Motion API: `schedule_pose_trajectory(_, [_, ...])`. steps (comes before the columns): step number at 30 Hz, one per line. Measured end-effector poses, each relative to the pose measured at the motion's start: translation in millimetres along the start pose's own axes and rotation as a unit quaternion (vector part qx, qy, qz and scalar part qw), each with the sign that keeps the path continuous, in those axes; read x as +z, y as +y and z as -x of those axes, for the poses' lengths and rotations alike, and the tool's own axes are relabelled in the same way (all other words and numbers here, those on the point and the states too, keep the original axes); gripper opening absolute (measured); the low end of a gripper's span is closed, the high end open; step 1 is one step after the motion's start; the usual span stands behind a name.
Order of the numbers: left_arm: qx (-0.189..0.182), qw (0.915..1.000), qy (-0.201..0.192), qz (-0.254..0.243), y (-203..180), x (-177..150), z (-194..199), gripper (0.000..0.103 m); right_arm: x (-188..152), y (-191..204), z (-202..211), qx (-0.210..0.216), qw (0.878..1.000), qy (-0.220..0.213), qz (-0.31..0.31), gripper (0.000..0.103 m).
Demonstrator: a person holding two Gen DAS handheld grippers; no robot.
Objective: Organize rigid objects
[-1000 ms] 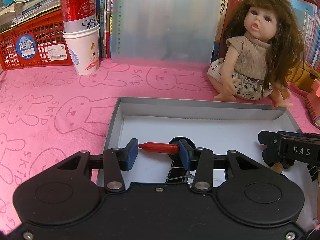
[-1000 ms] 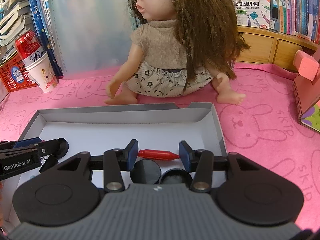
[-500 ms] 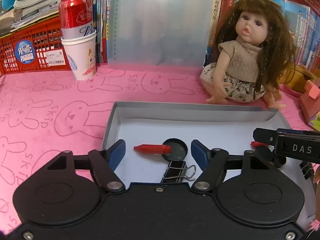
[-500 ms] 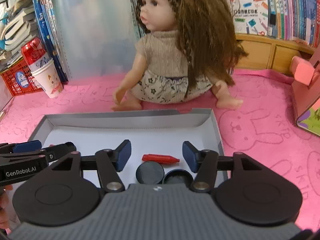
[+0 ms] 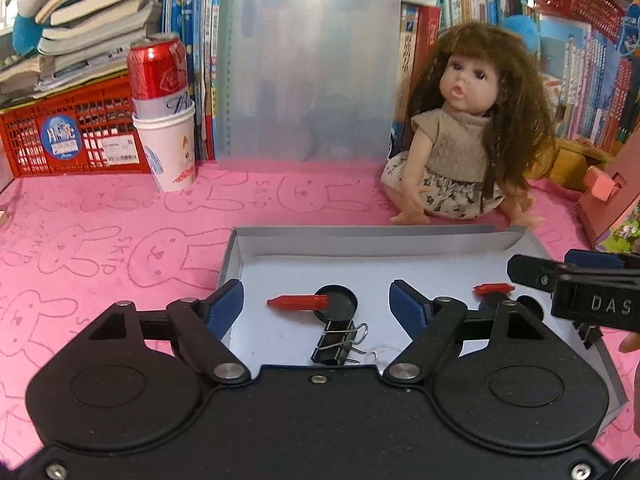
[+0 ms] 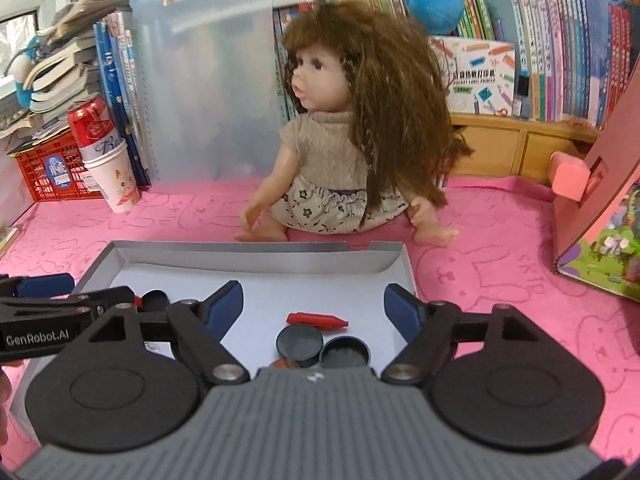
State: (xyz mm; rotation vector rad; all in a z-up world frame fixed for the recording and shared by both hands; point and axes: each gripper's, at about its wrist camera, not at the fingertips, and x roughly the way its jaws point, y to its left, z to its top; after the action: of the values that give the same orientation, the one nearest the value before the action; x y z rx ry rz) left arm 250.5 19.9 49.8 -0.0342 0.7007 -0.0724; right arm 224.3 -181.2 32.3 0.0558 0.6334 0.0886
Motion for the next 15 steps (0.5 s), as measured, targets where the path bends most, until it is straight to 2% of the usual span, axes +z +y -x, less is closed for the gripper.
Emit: schedule_pose_trajectory(15, [-0.036,0.9979,-0.052,-0.011,-10,-33,73,0.08,-34,8,69,0.007,0.998,-0.061,0.004,0.09])
